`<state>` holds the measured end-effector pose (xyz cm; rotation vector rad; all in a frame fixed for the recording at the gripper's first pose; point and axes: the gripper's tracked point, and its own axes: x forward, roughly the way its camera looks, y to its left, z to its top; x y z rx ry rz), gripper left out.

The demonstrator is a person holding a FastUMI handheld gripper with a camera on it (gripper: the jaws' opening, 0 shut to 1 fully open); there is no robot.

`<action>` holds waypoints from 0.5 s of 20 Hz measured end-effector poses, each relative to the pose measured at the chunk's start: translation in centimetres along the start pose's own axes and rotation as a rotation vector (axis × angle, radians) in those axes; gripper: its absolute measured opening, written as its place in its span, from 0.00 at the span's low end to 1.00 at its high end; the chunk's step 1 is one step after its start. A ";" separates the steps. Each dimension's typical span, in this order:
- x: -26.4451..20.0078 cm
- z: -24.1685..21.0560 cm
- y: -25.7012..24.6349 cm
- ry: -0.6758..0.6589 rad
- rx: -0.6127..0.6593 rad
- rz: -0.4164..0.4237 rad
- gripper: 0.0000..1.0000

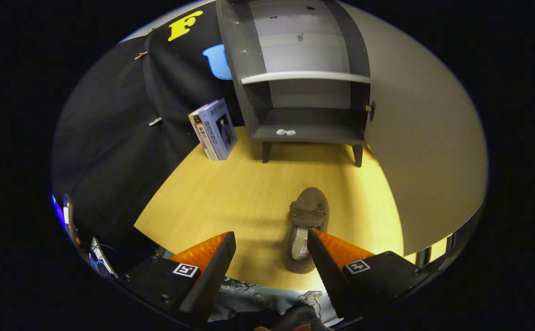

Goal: Open the shoe cabinet door, grab the shoes and put them into the shoe cabinet, then close the shoe cabinet door.

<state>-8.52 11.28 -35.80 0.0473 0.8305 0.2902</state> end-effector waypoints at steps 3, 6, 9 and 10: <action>5.5 -2.4 -1.1 0.052 0.023 -0.044 0.99; 10.1 -4.3 -1.9 0.088 0.047 -0.087 0.97; 13.9 -4.2 -3.5 0.052 0.060 -0.145 0.90; 15.2 -3.9 -4.0 0.034 0.066 -0.170 0.81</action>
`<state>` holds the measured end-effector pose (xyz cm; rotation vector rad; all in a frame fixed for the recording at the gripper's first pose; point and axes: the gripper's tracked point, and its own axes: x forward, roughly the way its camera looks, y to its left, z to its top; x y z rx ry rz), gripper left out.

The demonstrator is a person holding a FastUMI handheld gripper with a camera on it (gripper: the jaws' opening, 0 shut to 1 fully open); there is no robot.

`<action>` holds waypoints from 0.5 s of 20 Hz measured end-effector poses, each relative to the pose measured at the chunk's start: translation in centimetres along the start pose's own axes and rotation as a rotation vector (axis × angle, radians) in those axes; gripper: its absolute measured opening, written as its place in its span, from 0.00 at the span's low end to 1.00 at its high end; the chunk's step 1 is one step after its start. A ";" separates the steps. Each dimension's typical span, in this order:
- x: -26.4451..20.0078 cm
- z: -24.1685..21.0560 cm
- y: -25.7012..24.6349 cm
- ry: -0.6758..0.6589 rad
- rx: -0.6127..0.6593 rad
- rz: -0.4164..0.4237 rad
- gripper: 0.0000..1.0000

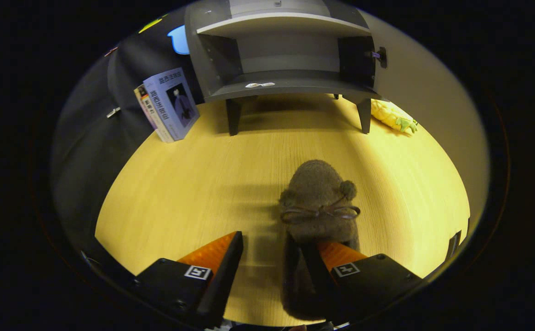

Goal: Open the shoe cabinet door, grab the shoes and put them into the shoe cabinet, then close the shoe cabinet door.

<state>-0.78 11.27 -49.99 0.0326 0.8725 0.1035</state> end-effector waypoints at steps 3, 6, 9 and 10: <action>1.9 1.6 -1.4 -0.067 0.031 -0.079 0.56; 2.3 2.5 -2.0 -0.093 0.069 -0.095 0.11; 1.2 3.0 -2.2 -0.102 0.057 -0.081 0.06; 0.6 3.7 -2.4 -0.114 0.049 -0.078 0.06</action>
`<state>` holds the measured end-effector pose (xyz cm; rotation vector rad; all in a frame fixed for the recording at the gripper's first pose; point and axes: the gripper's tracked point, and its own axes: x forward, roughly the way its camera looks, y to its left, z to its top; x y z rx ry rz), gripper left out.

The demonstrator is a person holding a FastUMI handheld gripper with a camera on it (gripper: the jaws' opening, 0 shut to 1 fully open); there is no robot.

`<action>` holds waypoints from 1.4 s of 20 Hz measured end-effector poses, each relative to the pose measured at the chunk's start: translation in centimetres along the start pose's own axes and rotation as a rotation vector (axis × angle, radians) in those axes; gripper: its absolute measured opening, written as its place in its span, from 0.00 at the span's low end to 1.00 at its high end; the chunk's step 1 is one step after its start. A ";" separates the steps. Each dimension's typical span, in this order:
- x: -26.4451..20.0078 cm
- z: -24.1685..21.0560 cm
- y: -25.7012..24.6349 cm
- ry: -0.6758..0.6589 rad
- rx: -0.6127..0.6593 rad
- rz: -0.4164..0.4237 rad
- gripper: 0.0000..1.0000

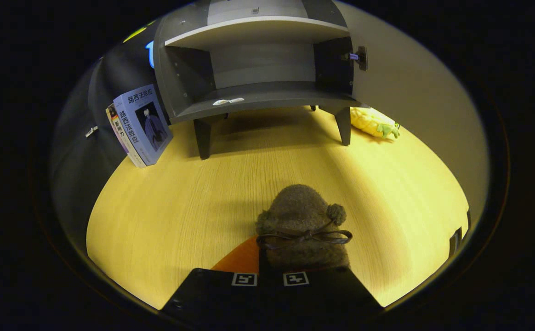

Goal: Open the shoe cabinet door, grab the shoes and put them into the shoe cabinet, then close the shoe cabinet door.

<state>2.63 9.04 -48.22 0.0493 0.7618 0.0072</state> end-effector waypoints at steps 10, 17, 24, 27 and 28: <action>-12.3 13.3 1.5 -0.187 0.014 0.075 0.06; -18.9 25.3 2.7 -0.300 0.021 0.091 0.06; -14.5 37.8 5.0 -0.300 -0.003 0.142 0.06; -10.4 41.9 5.5 -0.301 -0.032 0.118 0.06; -9.1 43.2 5.7 -0.312 -0.040 0.108 0.06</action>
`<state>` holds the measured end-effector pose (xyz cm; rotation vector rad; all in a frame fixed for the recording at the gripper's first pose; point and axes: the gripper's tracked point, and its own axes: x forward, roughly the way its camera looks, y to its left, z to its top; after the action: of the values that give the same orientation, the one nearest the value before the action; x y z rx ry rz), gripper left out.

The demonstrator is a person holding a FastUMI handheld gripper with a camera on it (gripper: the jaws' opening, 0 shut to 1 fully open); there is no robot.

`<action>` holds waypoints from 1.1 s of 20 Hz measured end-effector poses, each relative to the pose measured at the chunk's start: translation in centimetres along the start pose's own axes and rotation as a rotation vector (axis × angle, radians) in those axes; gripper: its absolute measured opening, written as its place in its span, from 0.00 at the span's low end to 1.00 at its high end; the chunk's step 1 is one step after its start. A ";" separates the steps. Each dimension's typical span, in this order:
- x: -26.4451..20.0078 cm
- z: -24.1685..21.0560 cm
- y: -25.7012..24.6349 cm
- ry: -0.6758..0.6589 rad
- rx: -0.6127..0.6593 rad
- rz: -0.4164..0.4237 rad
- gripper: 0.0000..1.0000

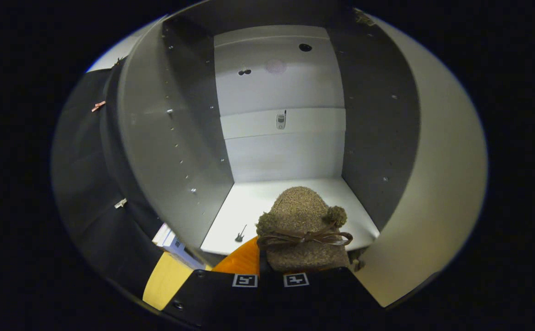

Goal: Open the shoe cabinet door, grab the shoes and put them into the shoe cabinet, then close the shoe cabinet door.

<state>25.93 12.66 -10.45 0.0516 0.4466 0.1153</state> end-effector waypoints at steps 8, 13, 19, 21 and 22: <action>12.1 3.0 0.1 0.012 0.001 -0.055 0.06; 16.4 1.3 -0.5 0.071 -0.033 -0.090 0.06; 18.4 -1.3 -1.5 0.161 -0.013 -0.138 0.10; 17.9 -1.5 -1.1 0.168 -0.012 -0.127 0.24; 17.5 -1.5 -0.8 0.173 -0.010 -0.122 0.31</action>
<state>41.01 14.00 -19.39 0.0040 0.6211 0.0022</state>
